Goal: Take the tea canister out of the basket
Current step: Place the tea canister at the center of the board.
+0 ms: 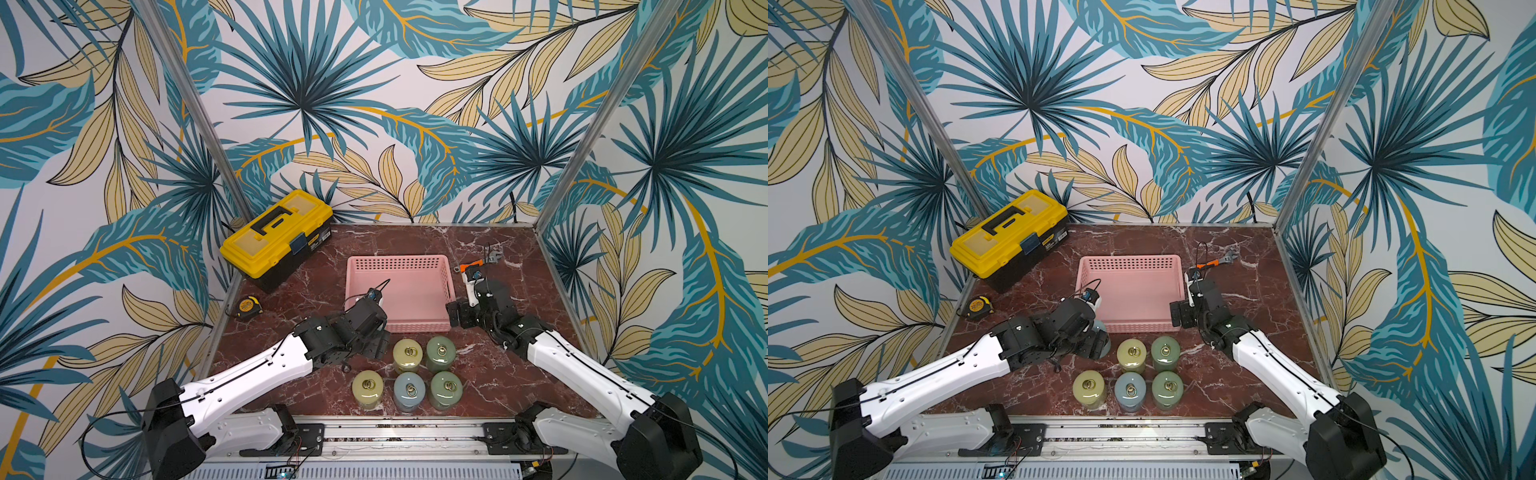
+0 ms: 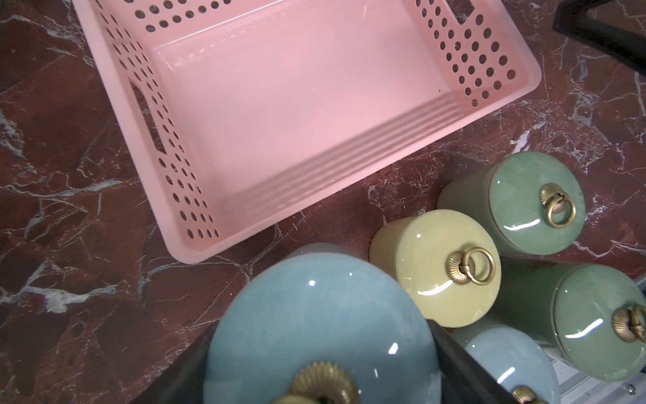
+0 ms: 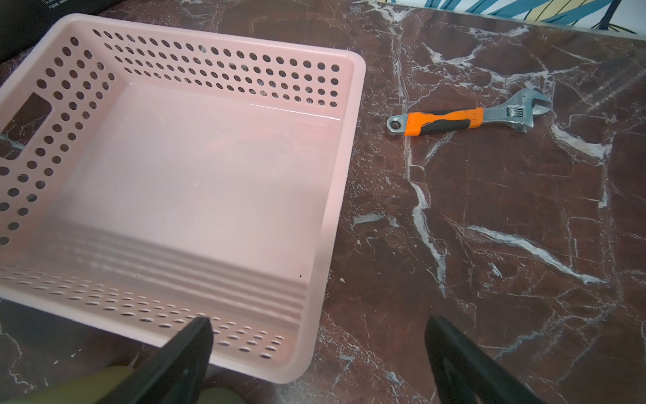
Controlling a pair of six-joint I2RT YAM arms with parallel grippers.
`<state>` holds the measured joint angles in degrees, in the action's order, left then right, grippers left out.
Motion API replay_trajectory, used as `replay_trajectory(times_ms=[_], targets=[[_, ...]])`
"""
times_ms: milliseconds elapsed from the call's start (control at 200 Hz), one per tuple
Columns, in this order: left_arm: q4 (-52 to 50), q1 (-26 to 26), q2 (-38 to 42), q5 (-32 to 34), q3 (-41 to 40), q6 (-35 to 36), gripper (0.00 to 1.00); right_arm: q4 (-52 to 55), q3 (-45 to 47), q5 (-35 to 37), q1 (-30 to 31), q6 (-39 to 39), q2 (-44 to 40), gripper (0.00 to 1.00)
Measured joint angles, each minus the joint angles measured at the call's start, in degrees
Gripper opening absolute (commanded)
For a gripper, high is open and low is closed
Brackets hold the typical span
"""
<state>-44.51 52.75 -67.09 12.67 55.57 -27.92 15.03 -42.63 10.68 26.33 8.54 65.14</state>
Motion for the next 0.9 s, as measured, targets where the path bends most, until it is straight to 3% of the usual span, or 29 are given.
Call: replay_trajectory(times_ms=[901], targets=[[9.6, 0.8, -4.8, 1.3, -8.7, -3.7, 0.43, 0.0, 0.0, 0.0, 0.0, 0.0, 0.0, 0.99]])
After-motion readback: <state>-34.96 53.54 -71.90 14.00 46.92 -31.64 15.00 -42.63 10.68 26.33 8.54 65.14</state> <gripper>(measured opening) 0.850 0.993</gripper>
